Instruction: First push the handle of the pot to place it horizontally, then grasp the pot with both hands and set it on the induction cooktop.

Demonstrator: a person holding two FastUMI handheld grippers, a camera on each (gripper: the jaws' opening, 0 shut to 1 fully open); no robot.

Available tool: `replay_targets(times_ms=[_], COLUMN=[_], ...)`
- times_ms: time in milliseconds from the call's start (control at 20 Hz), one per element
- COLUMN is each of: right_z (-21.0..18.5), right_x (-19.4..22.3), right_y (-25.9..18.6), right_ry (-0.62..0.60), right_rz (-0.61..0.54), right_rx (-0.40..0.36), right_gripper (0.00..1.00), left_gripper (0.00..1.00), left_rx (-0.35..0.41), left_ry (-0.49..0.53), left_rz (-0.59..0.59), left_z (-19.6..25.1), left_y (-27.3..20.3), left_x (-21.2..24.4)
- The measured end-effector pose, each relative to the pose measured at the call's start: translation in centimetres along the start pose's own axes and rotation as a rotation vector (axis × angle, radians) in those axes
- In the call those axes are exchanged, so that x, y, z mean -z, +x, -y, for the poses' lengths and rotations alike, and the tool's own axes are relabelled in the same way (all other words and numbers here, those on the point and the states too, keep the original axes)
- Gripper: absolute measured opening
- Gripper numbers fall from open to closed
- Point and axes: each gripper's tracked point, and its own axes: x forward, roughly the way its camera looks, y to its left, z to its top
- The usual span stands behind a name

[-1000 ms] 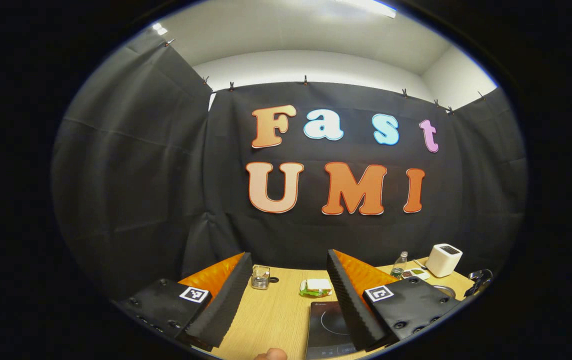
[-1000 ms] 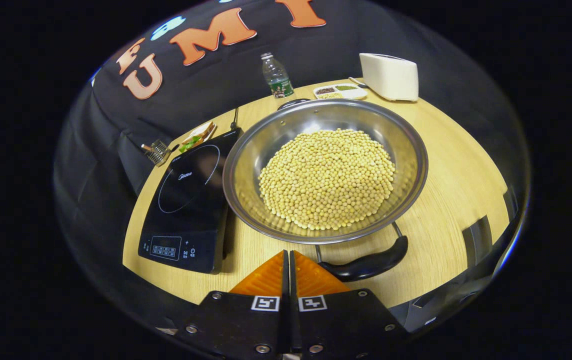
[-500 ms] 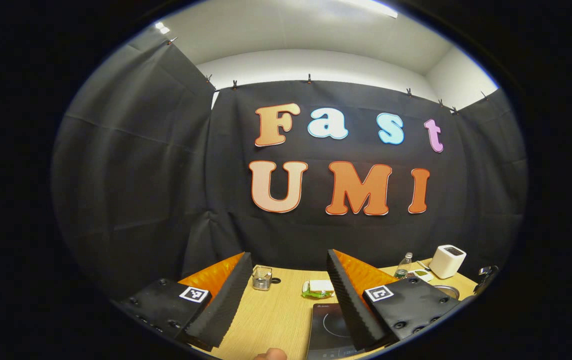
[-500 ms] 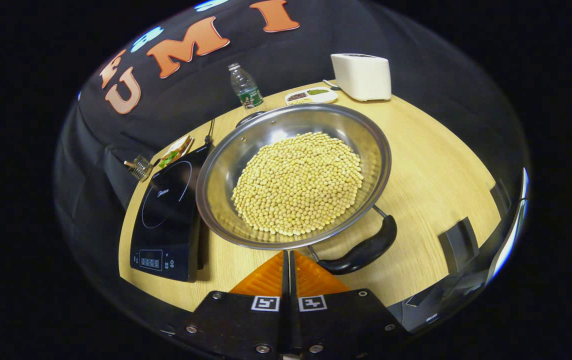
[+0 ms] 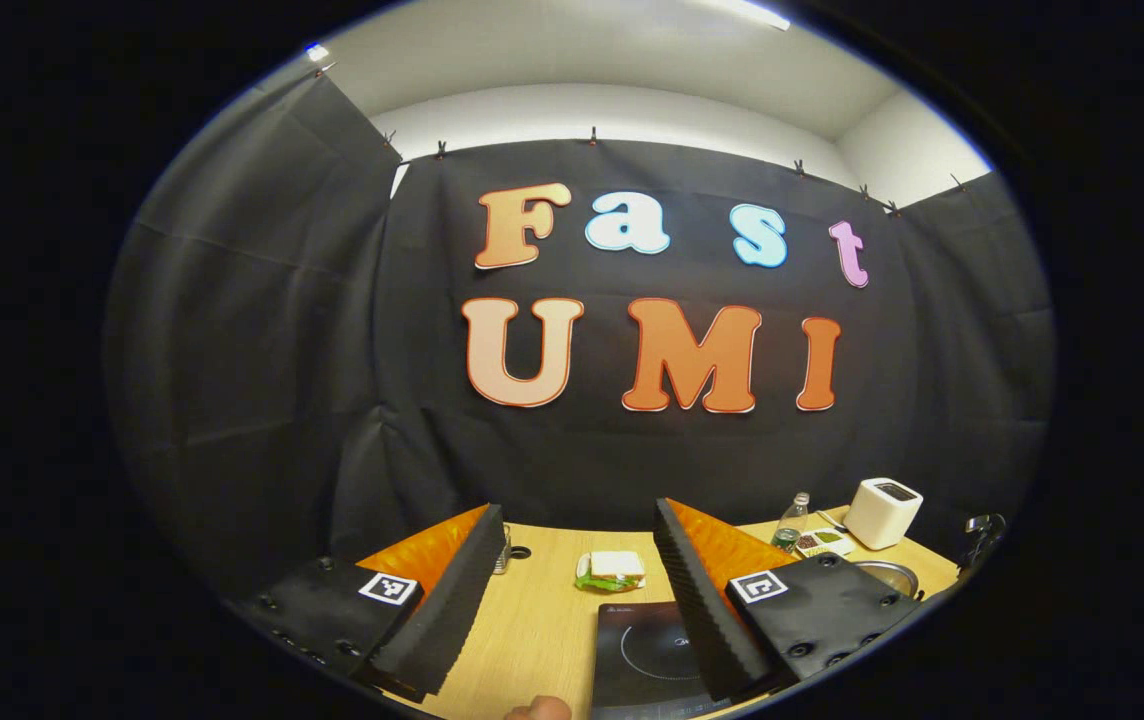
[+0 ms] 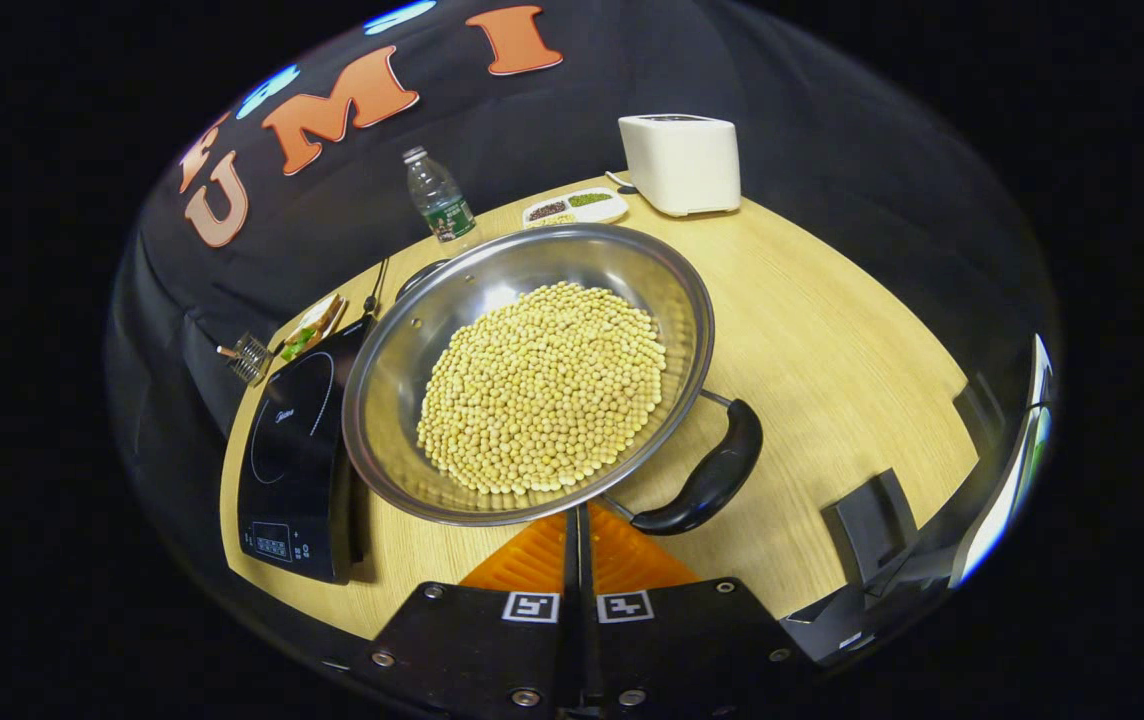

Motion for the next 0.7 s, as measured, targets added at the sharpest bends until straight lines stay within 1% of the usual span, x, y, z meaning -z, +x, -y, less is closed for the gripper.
replay_targets(times_ms=[100, 250, 400, 550, 700], right_z=[0.8, 3.8, 4.2, 5.3, 6.2], right_x=[-0.4, -0.8, -1.1, -2.0, -3.0], right_y=[0.0, 0.3, 0.4, 0.6, 1.0], right_ry=[-0.002, -0.057, -0.017, -0.013, -0.001], right_rz=[-0.001, 0.009, -0.007, -0.005, -0.002], right_rx=[0.013, 0.104, 0.084, 0.101, 0.113], right_gripper=[0.00, 0.00, 0.00, 0.00, 0.00], left_gripper=[0.99, 0.99, 0.99, 0.98, 0.98], left_rx=[0.005, 0.016, 0.046, 0.083, 0.113], left_ry=[0.009, 0.026, 0.020, 0.011, 0.024], left_rz=[-0.008, -0.025, -0.049, -0.076, -0.104], left_z=[0.7, 2.1, 4.3, 6.9, 9.3], left_y=[1.0, 2.5, 3.8, 4.9, 5.9], left_x=[0.8, 2.1, 3.5, 5.1, 7.1])
